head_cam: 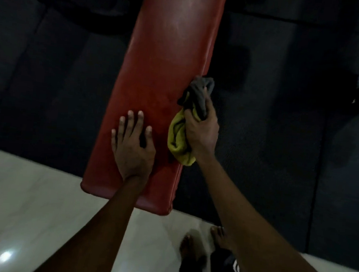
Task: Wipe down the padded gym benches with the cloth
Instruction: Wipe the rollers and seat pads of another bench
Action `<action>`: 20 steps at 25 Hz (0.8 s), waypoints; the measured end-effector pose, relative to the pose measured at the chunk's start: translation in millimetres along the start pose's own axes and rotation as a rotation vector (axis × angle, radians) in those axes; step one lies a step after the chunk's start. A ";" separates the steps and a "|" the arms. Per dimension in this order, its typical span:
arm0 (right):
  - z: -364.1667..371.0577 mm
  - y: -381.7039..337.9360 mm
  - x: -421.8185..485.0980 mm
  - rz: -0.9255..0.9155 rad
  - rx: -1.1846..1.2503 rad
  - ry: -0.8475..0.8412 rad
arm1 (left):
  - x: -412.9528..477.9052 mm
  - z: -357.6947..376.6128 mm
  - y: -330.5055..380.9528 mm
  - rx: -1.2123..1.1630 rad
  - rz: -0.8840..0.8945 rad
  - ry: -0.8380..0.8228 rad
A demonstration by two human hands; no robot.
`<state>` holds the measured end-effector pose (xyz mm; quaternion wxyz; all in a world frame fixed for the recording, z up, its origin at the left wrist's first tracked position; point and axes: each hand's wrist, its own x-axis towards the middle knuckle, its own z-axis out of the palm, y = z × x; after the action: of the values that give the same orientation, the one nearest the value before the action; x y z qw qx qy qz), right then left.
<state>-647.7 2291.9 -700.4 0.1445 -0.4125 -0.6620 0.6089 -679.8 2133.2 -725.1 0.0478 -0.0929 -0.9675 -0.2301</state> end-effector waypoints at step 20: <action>-6.7 52.3 -89.5 0.154 0.267 -0.028 | 10.1 -4.7 -1.7 -0.097 0.009 -0.047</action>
<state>-568.3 2227.6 -719.5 0.1418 -0.4306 -0.5436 0.7064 -689.8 2131.1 -720.3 0.0216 -0.1047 -0.9557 -0.2742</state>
